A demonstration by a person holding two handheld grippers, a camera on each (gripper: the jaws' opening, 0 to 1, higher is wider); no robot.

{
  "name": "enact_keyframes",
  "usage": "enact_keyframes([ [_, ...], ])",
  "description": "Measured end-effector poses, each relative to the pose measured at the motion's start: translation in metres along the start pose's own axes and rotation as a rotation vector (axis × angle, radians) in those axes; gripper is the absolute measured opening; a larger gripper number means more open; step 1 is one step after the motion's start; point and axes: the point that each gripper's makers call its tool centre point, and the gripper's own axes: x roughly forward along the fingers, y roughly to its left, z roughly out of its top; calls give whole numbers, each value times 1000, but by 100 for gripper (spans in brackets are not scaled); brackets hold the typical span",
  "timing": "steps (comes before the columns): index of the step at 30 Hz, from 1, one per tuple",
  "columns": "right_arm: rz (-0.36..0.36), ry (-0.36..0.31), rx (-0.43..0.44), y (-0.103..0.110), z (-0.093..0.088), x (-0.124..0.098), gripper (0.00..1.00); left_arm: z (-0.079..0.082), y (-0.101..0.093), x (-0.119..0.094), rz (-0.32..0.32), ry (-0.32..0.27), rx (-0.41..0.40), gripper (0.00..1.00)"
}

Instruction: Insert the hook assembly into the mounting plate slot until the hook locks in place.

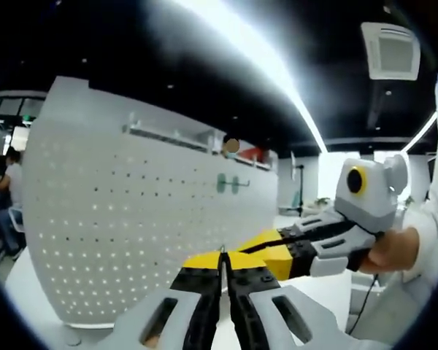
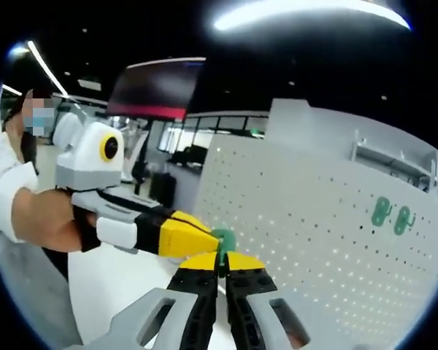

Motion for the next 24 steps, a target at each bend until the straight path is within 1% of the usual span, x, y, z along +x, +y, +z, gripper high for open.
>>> enact_keyframes([
  [4, -15, -7, 27, -5, 1, -3, 0, 3, 1, -2, 7, 0, 21, 7],
  [8, -27, -10, 34, -9, 2, -5, 0, 7, 1, -9, 7, 2, 31, 9],
  [11, -38, -14, 40, -12, 3, -8, 0, 11, 0, -16, 7, 4, 32, 16],
  [14, -49, -14, 51, -15, 1, -10, 0, 14, 0, -20, 7, 7, 41, 17],
  [17, -57, -19, 64, -17, 2, -12, 0, 17, -2, -23, 5, 10, 45, 23],
  [22, -76, -24, 65, -22, 3, -15, 0, 16, -7, -28, 0, 33, 65, 27],
  [24, -86, -26, 66, -24, 4, -17, 0, 15, -7, -30, 0, 39, 66, 31],
])
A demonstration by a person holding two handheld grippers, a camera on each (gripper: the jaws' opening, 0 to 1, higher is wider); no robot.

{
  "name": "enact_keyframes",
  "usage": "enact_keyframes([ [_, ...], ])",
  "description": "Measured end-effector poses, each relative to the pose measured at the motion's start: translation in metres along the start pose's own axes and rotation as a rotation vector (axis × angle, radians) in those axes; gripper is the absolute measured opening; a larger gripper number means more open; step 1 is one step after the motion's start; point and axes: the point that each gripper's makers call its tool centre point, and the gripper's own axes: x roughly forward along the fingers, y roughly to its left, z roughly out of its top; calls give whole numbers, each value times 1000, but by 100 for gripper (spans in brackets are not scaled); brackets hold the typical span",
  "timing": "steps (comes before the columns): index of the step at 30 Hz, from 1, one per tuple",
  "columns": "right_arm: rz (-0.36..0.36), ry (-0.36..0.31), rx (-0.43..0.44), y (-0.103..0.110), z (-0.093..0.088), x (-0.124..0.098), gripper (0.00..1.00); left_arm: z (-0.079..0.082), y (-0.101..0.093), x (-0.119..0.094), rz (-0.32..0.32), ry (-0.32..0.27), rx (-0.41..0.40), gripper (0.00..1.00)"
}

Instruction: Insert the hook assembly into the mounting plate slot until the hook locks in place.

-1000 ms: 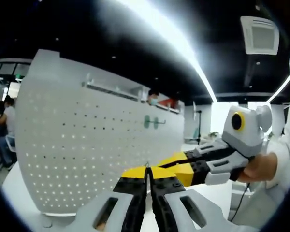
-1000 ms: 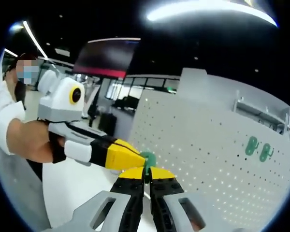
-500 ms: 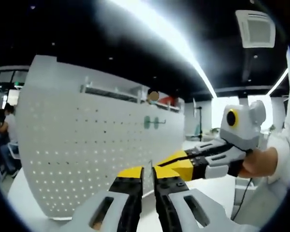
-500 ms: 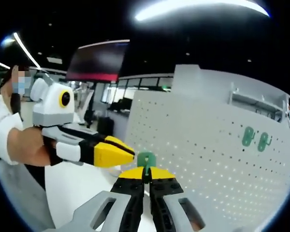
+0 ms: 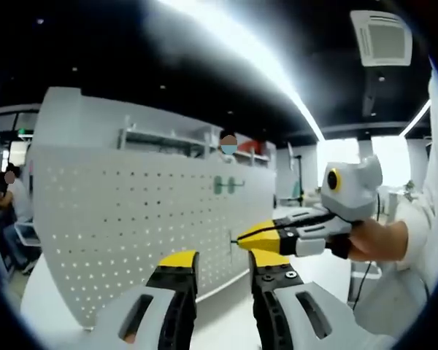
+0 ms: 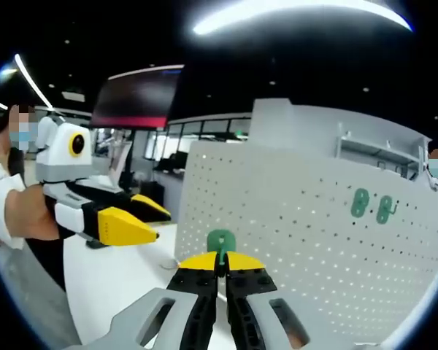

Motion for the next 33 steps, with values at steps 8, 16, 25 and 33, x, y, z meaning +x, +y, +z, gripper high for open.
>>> enact_keyframes([
  [8, -38, -3, 8, -14, -1, -7, 0, -6, -8, -9, -4, 36, -10, 48],
  [16, -116, -10, 21, -46, 1, -16, 0, -27, -21, -14, -20, 81, -4, 66],
  [25, -246, -33, 4, -98, 17, -32, 0, -39, -31, -9, -62, 83, 1, 74],
  [33, -390, -61, -9, -156, 32, -52, 0, -42, -39, -7, -95, 82, 17, 74],
])
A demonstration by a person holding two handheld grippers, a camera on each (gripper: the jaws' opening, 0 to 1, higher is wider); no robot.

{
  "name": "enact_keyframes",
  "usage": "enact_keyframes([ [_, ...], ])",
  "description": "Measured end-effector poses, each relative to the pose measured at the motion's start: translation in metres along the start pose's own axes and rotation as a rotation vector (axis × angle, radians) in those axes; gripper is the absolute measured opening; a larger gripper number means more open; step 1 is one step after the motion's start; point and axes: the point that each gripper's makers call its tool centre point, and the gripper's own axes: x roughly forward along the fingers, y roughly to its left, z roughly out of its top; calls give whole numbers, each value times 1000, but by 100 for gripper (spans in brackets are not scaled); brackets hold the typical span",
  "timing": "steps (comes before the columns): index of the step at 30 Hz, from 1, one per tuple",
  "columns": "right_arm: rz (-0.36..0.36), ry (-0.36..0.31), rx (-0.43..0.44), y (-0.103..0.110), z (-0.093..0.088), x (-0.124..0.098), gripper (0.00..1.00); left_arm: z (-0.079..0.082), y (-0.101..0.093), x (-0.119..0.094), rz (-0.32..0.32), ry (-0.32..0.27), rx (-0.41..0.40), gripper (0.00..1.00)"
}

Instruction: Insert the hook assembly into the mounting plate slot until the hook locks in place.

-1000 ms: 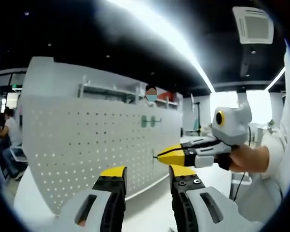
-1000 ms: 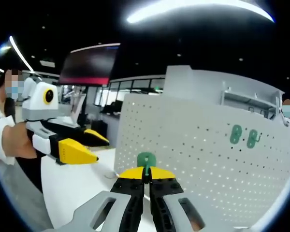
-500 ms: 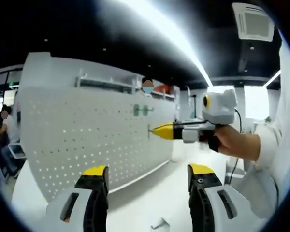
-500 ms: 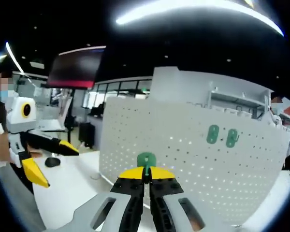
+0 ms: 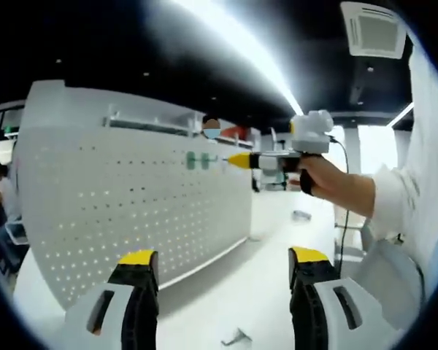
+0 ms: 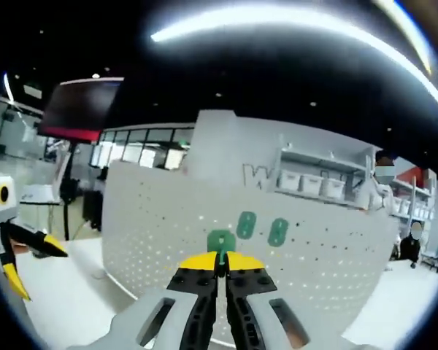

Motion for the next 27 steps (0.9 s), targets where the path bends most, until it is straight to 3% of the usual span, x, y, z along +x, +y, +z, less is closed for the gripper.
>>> enact_keyframes([
  [7, -127, -7, -22, -55, 7, 12, 0, 2, 0, -2, -9, -11, -7, 73],
  [12, -180, -5, -16, -80, 4, 27, 0, 0, -1, -1, -15, -6, -7, 72],
  [17, -183, 23, -11, -88, -10, 40, 0, -1, -1, 0, -15, -2, -4, 72],
  [27, -199, 34, 4, -105, -18, 55, 0, -4, 8, -2, 5, -2, -14, 70],
])
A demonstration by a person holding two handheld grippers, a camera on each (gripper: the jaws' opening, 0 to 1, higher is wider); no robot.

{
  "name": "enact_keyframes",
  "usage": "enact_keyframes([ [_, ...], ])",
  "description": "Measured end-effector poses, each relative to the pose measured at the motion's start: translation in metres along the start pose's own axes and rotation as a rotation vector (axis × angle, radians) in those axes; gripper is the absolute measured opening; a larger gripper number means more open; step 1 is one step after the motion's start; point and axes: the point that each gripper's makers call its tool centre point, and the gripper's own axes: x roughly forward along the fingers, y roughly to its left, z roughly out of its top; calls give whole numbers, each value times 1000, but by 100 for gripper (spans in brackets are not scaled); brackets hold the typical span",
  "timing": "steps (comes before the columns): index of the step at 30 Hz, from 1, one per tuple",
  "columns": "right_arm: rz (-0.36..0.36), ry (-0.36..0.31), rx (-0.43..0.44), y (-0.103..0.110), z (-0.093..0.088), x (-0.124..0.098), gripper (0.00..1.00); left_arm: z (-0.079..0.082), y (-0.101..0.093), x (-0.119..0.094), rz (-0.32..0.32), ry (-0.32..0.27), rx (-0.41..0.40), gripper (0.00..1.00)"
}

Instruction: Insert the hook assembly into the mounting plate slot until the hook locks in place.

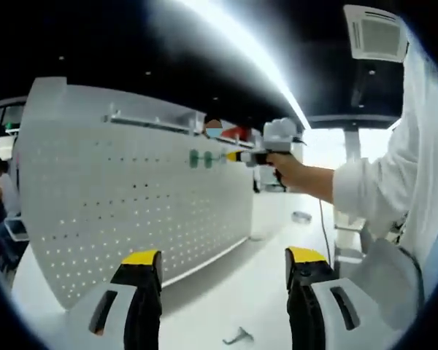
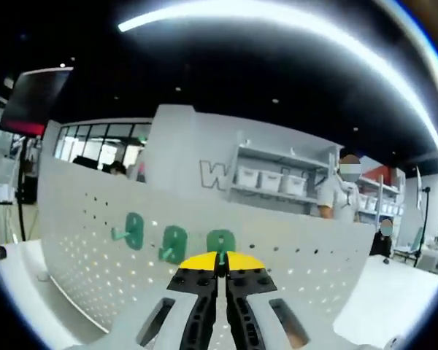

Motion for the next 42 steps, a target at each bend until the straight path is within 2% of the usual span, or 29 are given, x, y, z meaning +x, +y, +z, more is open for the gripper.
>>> enact_keyframes([
  [8, 2, 3, 61, -3, -6, 9, 0, 0, 1, 0, 1, 0, -4, 68],
  [17, -2, 5, 73, -4, -8, 11, 0, -2, 0, 0, 1, 5, -4, 67],
  [30, -3, 22, 12, -2, -10, 13, 0, -3, -1, 0, -3, 7, -5, 67],
  [37, -4, 37, -54, -1, -8, 14, 1, -4, 1, -1, -1, 7, -17, 67],
  [42, -15, 58, -133, 2, -8, 14, 1, -5, 0, -1, -4, 7, -21, 67],
])
